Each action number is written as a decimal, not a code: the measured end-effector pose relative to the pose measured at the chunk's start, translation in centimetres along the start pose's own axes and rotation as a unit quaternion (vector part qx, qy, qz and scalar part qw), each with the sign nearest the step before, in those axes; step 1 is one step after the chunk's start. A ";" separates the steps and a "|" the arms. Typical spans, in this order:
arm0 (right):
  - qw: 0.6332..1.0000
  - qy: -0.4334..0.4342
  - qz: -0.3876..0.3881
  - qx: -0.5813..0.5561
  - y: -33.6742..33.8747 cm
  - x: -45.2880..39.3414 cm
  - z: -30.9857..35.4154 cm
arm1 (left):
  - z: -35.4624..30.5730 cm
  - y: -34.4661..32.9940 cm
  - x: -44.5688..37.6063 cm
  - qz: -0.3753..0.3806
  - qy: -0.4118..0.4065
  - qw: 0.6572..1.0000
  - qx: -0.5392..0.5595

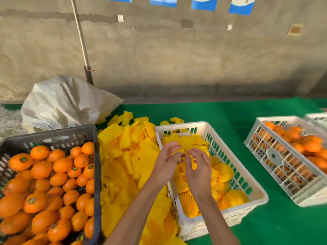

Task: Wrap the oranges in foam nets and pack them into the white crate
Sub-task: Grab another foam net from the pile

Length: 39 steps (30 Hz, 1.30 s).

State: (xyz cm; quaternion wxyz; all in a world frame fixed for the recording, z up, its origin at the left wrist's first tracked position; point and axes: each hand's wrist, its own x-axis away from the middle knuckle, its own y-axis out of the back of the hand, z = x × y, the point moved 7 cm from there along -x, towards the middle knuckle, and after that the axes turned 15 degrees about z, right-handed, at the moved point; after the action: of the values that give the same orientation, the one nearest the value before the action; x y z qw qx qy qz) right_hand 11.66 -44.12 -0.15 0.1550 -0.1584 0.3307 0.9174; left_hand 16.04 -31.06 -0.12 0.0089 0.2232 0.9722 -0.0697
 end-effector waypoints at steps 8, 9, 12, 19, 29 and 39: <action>0.993 0.035 0.106 -0.027 -6.6 0.0 4.0 | 0.7 6.9 3.2 -0.116 0.018 0.989 -0.089; 0.990 0.038 0.130 -0.026 -7.8 0.1 4.6 | 0.6 8.2 3.8 -0.132 0.029 0.985 -0.107; 0.978 0.028 0.205 0.004 -11.3 1.4 5.3 | 1.2 11.6 5.5 -0.173 0.067 0.972 -0.146; 0.905 -0.097 0.356 0.211 -16.6 5.8 1.2 | 5.2 12.8 8.4 -0.215 0.181 0.940 -0.194; 0.872 -0.161 0.385 0.254 -17.5 7.8 -2.4 | 7.9 12.1 9.7 -0.207 0.218 0.935 -0.188; 0.860 -0.135 0.340 0.355 -17.8 7.0 -0.2 | 3.3 12.7 10.0 -0.208 0.121 0.960 -0.145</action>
State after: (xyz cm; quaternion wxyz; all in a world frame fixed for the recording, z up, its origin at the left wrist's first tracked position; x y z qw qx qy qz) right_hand 12.35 -29.94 -13.02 -0.0776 0.1552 0.6429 0.7460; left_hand 12.50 -15.89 -5.56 -0.0910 0.0189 0.9907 0.0994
